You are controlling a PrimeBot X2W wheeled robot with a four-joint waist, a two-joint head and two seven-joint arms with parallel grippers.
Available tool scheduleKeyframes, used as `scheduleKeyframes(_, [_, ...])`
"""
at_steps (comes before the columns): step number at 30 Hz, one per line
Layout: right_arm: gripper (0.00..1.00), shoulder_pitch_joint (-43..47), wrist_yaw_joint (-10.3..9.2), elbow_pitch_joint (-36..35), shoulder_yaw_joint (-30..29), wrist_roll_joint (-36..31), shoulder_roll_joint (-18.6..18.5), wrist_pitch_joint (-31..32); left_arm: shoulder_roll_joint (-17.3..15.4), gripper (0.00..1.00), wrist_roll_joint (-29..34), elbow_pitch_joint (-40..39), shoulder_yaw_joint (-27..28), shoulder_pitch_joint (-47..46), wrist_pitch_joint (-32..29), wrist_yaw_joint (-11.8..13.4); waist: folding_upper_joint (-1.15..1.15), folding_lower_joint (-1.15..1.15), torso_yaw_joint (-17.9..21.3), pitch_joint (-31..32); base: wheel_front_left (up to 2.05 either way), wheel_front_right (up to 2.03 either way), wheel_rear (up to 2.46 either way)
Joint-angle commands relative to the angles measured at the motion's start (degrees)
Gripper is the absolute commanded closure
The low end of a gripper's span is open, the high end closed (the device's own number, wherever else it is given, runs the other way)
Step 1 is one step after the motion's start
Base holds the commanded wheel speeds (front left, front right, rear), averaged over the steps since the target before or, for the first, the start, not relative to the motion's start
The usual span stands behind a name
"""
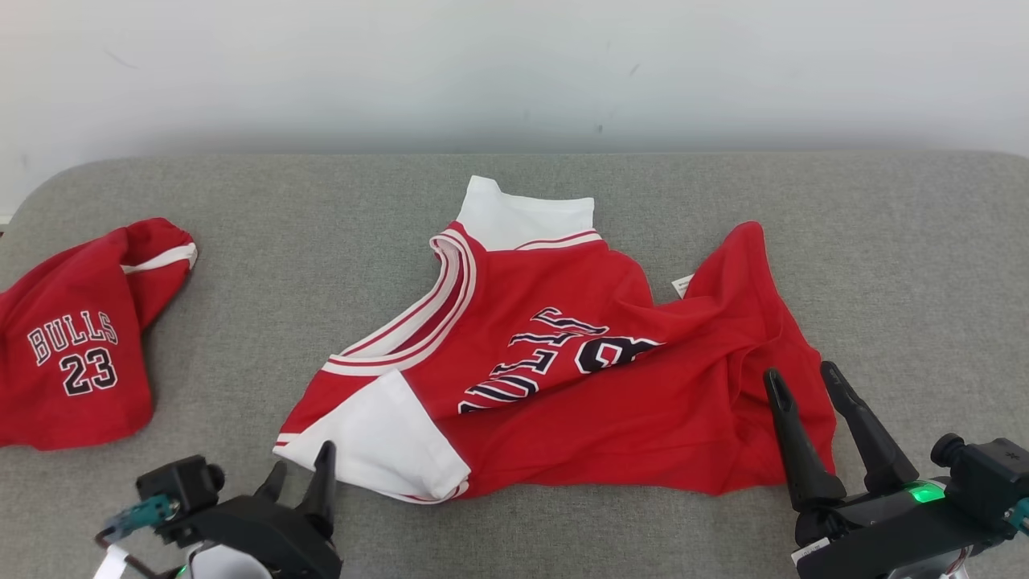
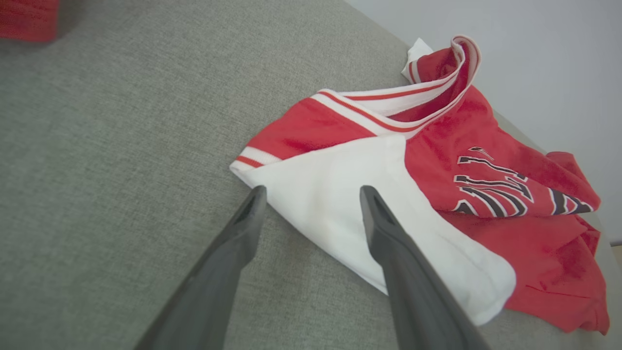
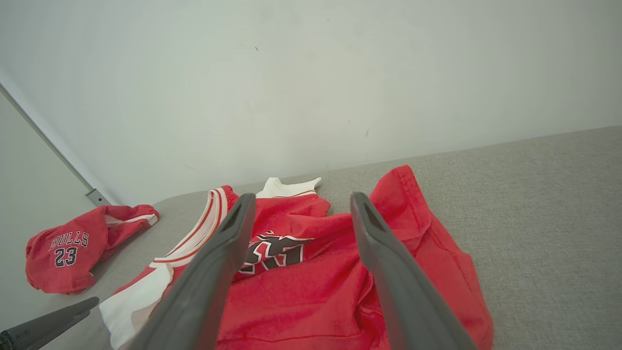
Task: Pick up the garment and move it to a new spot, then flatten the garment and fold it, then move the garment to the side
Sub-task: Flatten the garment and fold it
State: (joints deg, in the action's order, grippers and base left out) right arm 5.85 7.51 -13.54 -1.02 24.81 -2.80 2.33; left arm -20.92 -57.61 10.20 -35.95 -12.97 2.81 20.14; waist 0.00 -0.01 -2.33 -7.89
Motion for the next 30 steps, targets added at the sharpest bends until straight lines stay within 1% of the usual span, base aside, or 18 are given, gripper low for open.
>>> scheduleKeyframes(1, [0.0,0.0,-0.04,0.0,-0.1,-0.2,-0.2,0.0,-0.8,0.0,0.0,0.1,0.5,1.2,0.4,0.4,0.0,0.01,0.1,0.0,0.0,0.0,0.0])
scheduleKeyframes(7, [0.0,0.1,-0.04,0.1,-0.3,0.1,-0.2,-0.1,-2.4,0.0,-0.3,-1.6,2.1,3.3,1.6,1.8,0.0,0.01,0.2,-0.3,0.0,0.0,0.0])
scheduleKeyframes(11, [0.0,0.1,-0.04,0.2,-0.5,0.2,-0.2,-0.1,-3.4,0.0,0.9,-4.0,3.5,3.3,4.3,2.2,0.0,0.01,0.0,-0.4,0.0,0.0,0.0])
scheduleKeyframes(15, [0.0,-0.2,-0.04,0.4,-1.1,0.1,-0.2,-0.1,-3.7,0.0,2.8,-9.7,5.8,2.8,9.6,0.8,0.0,0.01,-0.4,-0.1,0.0,0.0,0.0])
scheduleKeyframes(17, [0.0,-0.5,-0.04,0.5,-1.2,0.3,-0.2,-0.6,-4.1,0.0,5.1,-12.9,7.2,2.5,11.2,0.1,0.0,0.01,-0.7,0.2,0.0,0.0,0.0])
scheduleKeyframes(18, [0.0,-0.6,-0.04,0.6,-1.4,0.7,-0.2,-0.8,-4.2,0.0,6.2,-14.4,7.9,2.6,11.7,0.1,0.0,0.01,-0.8,0.3,0.0,0.0,0.0])
scheduleKeyframes(23, [0.0,-0.8,-0.04,1.8,-2.0,3.4,-0.2,-3.5,-4.0,0.0,13.8,-21.9,10.6,4.2,12.4,-1.3,0.0,0.01,-1.4,0.9,0.0,0.0,0.0])
scheduleKeyframes(25, [0.0,-1.0,-0.04,2.6,-1.9,5.2,-0.2,-5.1,-2.9,0.0,17.2,-24.6,11.9,5.3,12.4,-2.0,0.0,0.01,-1.5,1.3,0.0,0.0,0.0])
scheduleKeyframes(27, [0.0,-1.2,-0.04,3.8,-1.8,6.0,-0.2,-6.4,-2.7,0.0,20.1,-25.4,12.7,7.3,12.4,-2.8,0.0,0.01,-1.5,1.6,0.0,0.0,0.0])
scheduleKeyframes(30, [0.0,-1.5,-0.04,5.2,-1.2,5.9,-0.2,-7.2,-2.7,0.0,21.4,-24.4,12.6,9.8,12.4,-3.6,0.0,0.01,-1.2,2.2,0.0,0.0,0.0])
